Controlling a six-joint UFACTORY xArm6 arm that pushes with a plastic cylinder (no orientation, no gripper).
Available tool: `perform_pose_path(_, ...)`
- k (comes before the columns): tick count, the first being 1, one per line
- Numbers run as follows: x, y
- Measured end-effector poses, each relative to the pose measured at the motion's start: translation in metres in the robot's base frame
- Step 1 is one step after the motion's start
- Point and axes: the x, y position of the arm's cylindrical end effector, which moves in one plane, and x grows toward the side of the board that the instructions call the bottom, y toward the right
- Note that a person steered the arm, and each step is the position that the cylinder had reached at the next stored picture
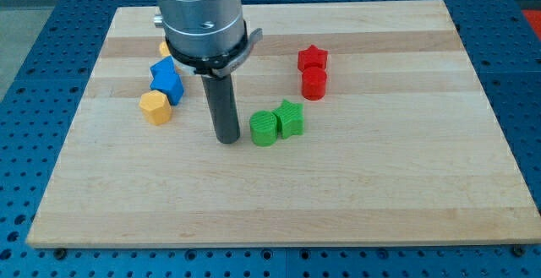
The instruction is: Move the green circle along with green star below the red circle
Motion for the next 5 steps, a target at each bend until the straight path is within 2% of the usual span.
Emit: perform_pose_path(5,0.000,0.038)
